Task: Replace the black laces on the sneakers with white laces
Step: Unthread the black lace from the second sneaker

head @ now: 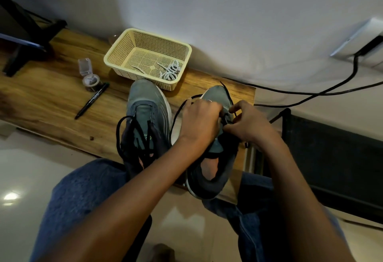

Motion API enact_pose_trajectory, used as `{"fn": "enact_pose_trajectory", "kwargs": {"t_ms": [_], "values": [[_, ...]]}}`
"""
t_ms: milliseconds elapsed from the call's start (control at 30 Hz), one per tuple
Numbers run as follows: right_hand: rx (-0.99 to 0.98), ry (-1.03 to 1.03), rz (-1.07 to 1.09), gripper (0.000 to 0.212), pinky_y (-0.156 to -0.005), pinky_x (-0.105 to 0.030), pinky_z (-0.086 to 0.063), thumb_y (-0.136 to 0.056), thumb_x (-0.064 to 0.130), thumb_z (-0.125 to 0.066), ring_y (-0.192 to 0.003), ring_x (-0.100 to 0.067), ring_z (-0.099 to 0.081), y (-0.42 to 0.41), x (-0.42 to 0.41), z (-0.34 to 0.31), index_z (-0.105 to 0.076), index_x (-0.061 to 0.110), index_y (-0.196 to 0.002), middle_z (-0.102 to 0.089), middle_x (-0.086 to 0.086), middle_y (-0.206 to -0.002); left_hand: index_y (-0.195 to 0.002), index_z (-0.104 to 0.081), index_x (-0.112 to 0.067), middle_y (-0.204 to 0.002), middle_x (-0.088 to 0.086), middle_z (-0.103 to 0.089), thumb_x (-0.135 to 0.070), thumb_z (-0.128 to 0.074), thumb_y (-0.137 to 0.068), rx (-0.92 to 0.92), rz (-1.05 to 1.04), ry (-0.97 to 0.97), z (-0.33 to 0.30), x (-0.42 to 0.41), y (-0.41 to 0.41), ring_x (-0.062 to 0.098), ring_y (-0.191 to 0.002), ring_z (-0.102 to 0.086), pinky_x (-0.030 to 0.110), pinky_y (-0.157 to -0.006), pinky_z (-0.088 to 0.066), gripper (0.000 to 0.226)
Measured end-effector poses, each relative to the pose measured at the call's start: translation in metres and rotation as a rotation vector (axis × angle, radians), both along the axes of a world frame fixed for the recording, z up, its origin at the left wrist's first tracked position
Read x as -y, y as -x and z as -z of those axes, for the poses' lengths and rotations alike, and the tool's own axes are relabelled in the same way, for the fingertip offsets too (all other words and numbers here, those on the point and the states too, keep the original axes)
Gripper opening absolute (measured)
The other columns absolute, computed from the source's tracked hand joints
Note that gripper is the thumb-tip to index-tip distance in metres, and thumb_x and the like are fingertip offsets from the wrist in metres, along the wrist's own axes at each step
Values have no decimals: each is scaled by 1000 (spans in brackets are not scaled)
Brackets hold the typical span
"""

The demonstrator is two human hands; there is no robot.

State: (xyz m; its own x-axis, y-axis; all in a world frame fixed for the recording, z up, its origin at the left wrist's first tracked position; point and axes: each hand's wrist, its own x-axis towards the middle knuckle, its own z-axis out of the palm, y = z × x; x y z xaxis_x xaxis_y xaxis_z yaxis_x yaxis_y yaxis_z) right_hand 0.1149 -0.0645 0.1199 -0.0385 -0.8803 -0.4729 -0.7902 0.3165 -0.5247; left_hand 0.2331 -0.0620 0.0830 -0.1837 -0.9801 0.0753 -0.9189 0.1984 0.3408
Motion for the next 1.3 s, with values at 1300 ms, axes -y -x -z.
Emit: {"fn": "enact_pose_trajectory", "kwargs": {"t_ms": [1300], "values": [[-22,25,24,49,-86,-45,-55,-80,19,-73,-104,-29,-60,0,0,-2,-52,16,-124,-61,-12,-116,-122,-60,-30,-121,-1,-62,-36,-67,-85,-93,26,-146,1,10,-9,21,-119,-52,48,-114,-23,38]]}}
